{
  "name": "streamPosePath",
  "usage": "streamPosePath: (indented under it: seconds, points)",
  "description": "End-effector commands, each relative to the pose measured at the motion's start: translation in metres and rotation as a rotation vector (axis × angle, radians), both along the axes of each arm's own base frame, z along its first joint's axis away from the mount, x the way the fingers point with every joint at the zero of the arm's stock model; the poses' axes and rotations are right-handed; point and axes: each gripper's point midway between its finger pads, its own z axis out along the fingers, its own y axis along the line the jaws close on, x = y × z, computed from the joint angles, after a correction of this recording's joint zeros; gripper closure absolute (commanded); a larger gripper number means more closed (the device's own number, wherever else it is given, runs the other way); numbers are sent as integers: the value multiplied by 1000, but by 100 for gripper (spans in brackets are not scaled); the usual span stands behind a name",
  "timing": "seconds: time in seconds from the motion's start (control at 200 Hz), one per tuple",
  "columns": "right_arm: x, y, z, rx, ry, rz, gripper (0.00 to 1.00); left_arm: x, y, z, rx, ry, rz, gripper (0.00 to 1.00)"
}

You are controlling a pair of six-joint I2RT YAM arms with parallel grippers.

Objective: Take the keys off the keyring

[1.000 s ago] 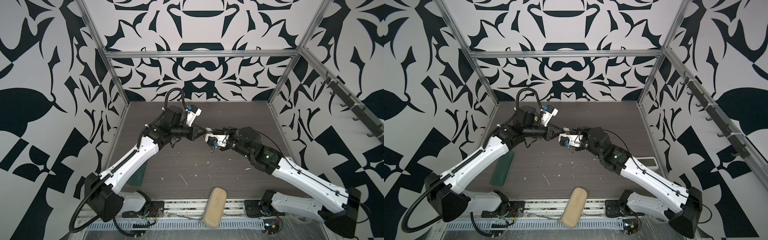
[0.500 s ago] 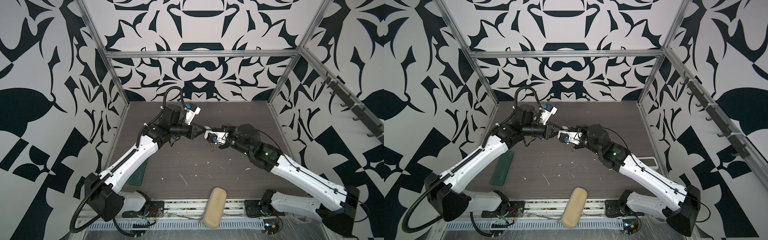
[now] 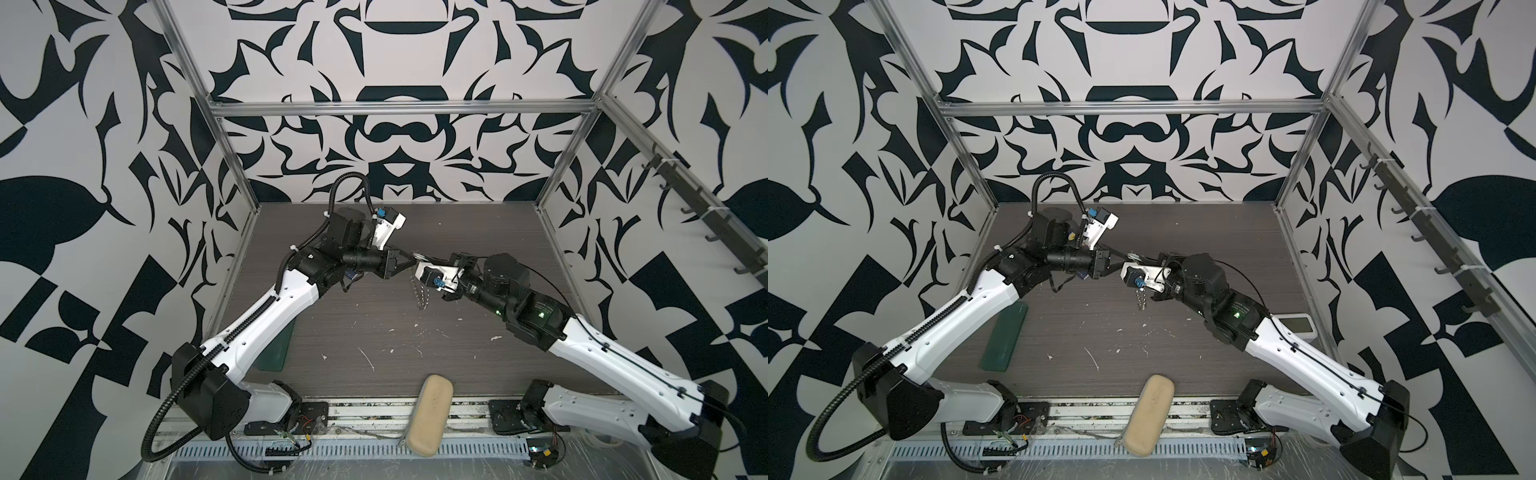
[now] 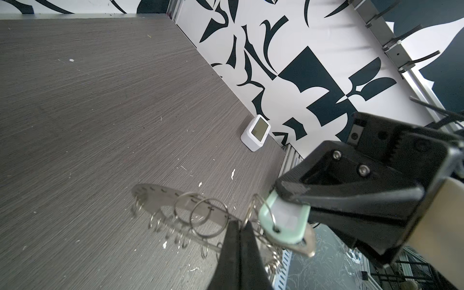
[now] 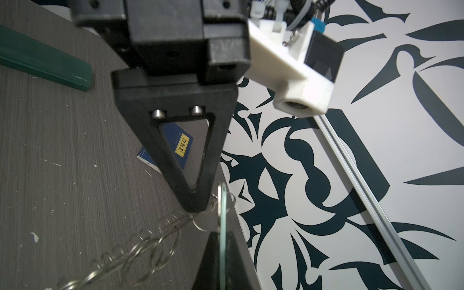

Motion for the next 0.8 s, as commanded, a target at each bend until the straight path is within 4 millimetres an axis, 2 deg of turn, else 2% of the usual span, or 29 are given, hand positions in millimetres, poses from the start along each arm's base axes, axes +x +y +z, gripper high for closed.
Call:
streamPosePath:
  seconds: [0.0,0.165,0.31,0.445,0.56,0.68,0.795]
  points:
    - [-29,28,102,246,-158,195,100,9,3,-19,39,43,51,100]
    - [-33,22,108,254,-201,184,100,3,2,-20,35,60,21,100]
    - [-35,14,109,270,-200,166,100,-1,-2,-12,-7,54,-19,100]
    - [-31,17,100,267,-175,161,100,-3,-5,2,-51,8,-43,100]
    - [-31,18,101,283,-176,167,100,-6,-3,10,-64,-23,-47,100]
    - [-29,31,92,259,-136,205,100,-7,-4,7,-63,-10,-52,100]
    - [-30,26,100,279,-166,190,100,-9,-3,3,-59,-2,-56,100]
